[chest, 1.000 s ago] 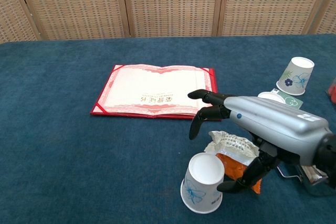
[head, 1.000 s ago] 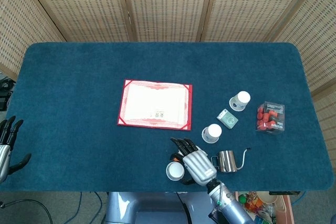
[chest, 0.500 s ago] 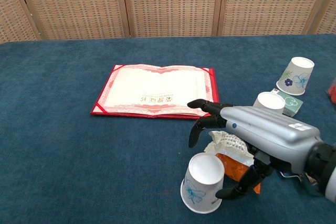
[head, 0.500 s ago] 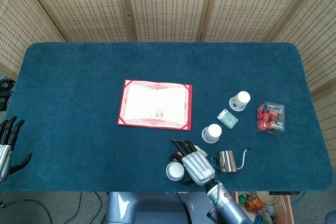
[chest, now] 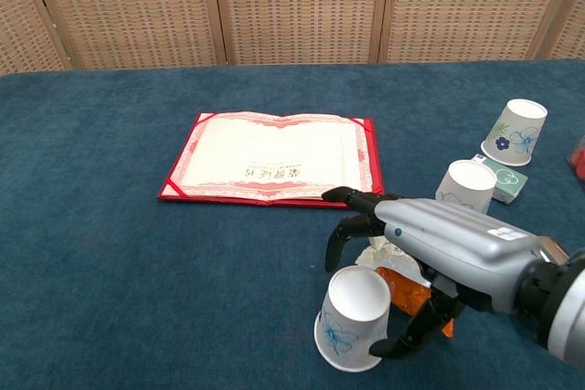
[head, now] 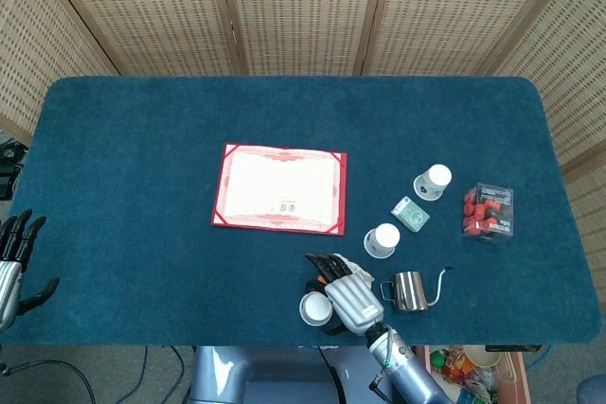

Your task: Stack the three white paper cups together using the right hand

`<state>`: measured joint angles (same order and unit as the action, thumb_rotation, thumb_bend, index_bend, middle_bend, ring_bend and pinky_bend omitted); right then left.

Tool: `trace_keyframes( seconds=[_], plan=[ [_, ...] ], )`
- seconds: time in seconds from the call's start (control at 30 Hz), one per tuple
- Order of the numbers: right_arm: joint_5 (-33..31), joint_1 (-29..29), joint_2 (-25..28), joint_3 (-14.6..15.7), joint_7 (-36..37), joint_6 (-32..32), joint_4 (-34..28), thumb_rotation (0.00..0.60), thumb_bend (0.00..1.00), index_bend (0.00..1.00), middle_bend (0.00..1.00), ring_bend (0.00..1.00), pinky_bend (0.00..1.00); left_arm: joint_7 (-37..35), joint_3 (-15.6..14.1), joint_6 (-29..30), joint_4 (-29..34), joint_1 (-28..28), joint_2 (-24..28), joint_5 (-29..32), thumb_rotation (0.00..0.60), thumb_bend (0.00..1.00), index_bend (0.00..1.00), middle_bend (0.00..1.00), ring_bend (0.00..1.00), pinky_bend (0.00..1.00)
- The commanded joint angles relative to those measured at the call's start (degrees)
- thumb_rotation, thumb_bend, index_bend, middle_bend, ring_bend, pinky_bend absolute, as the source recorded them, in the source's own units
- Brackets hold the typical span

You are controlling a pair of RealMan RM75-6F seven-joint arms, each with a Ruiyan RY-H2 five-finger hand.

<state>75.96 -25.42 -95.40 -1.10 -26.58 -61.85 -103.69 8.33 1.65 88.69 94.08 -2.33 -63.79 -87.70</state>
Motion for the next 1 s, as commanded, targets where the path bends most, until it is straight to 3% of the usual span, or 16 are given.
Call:
trace_keyframes(
  seconds=[0.03,0.43,0.73,1.0],
  plan=[
    [0.05,-0.02,-0.30,0.07,0.17,-0.22,0.36,0.600,0.11,0.44,0.08,0.00,0.00,-0.05,-0.03,0.00,-0.01,-0.01,0.00,-0.08,0.600,0.26,0.00,0.00,0.00,0.00],
    [0.71,-0.30,0.67,-0.65,-1.41,-2.13,-2.00,0.600,0.11,0.50,0.11,0.00,0.00,-0.14,-0.08,-0.07,-0.01,-0.03,-0.02,-0.08,0.600,0.26,0.00,0.00,0.00,0.00],
    [-0.48,-2.28,4.85,-5.95,-7.73,-4.74,-10.17,0.600,0.11,0.50,0.11,0.00,0.00,-0.01,-0.21,0.07,0.09,0.01,-0.03,-0.41,0.600,0.26,0.00,0.00,0.00,0.00],
    [-4.66,-3.78,7.54,-10.74,-10.17,-6.59,-9.67,0.600,0.11,0.50,0.11,0.00,0.00,0.02,-0.22,0.54,0.25,0.15,-0.04,-0.75,0.600,0.27,0.00,0.00,0.00,0.00]
  ],
)
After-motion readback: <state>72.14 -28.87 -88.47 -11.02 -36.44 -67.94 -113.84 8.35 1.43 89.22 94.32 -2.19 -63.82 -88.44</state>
